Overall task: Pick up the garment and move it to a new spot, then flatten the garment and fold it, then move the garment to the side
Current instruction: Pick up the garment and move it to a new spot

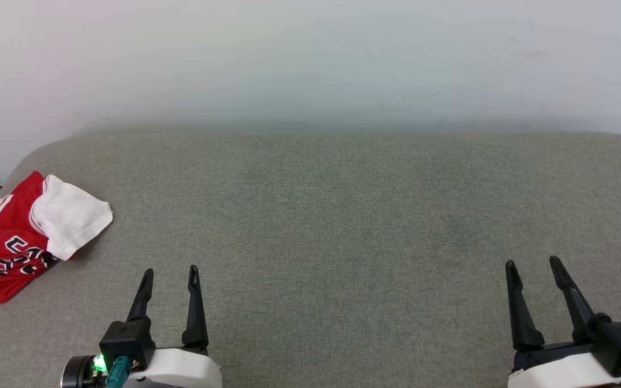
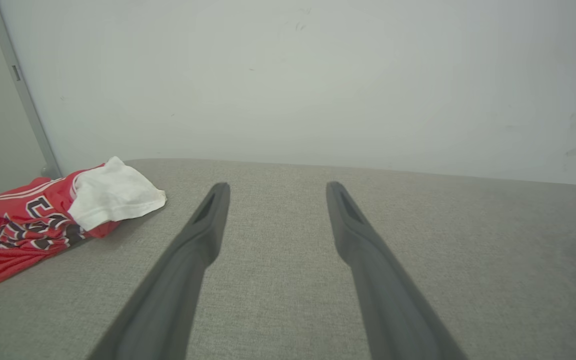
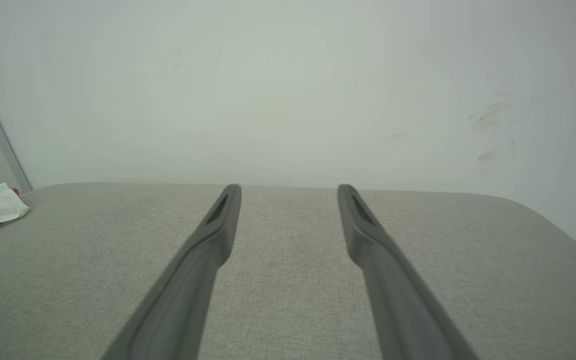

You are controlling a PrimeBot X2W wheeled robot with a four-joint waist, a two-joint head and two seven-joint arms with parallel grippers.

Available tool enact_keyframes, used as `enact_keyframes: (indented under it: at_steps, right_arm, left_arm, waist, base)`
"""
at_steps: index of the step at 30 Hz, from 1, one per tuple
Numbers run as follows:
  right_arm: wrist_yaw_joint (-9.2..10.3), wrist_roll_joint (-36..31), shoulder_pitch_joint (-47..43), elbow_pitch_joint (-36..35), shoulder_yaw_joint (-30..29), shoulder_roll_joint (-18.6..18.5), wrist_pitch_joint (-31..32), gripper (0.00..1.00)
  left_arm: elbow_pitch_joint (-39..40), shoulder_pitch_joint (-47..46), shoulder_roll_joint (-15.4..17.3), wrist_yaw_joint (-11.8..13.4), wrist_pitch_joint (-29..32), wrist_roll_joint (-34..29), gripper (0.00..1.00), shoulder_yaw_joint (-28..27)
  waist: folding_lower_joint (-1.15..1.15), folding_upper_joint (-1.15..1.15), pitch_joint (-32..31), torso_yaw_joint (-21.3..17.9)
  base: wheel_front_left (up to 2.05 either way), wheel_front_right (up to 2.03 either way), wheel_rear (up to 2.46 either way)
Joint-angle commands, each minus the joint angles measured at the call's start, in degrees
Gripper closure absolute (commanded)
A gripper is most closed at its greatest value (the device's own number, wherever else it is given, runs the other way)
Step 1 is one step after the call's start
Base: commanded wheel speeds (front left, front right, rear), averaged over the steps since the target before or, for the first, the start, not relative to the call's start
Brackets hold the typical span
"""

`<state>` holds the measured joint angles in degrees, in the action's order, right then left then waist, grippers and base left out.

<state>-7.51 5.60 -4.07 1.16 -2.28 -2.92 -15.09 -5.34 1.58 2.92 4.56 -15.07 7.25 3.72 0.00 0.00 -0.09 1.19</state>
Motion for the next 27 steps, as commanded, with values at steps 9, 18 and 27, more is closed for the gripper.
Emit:
enact_keyframes:
  at_steps: [9, 18, 27]
  right_arm:
    - [0.03, 0.9, -0.7, 0.3, -0.3, 0.1, -0.1, 0.00]
    - [0.03, 1.2, -1.0, 0.7, 0.0, 0.1, -0.1, 0.00]
    - [0.03, 2.0, -1.7, 0.6, 0.6, 0.1, -0.1, 0.00]
  left_arm:
    - [-0.4, -0.2, 0.0, 0.1, -0.2, 0.2, 0.00, 0.2]
    - [-0.6, -0.6, 0.0, 0.4, -0.2, -0.1, 0.00, -0.7]
    - [-1.2, -0.2, 0.0, 0.6, -0.2, -0.2, 0.00, -2.2]
  waist:
    - [0.00, 0.00, 0.1, 0.4]
    - [0.00, 0.00, 0.0, 3.8]
    - [0.00, 0.00, -0.1, 10.0]
  base:
    - [0.00, 0.00, 0.00]
    - [0.00, 0.00, 0.00]
    - [0.00, 0.00, 0.00]
